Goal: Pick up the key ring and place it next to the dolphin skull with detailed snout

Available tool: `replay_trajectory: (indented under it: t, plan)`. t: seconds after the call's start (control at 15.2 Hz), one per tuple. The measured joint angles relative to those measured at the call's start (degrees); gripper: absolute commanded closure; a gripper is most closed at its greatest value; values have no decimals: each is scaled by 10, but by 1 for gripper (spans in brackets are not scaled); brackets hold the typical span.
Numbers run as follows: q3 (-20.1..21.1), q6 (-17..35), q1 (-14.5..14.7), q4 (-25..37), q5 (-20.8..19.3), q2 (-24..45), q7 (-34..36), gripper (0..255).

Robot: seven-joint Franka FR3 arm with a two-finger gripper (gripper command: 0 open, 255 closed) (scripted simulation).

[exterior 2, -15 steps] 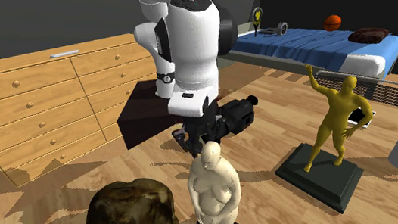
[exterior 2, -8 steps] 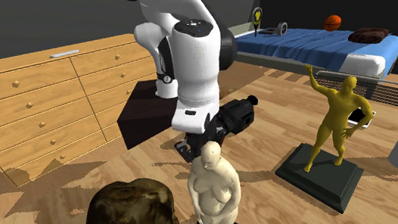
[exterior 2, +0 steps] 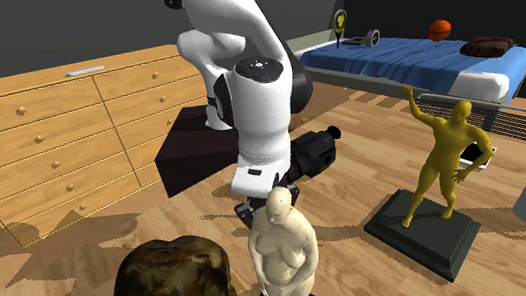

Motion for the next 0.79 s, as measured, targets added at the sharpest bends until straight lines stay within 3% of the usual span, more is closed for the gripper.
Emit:
replay_trajectory:
  t: [0.79]
  plan:
    - [-9, 54, 6, 13, -10, 67, 6, 255]
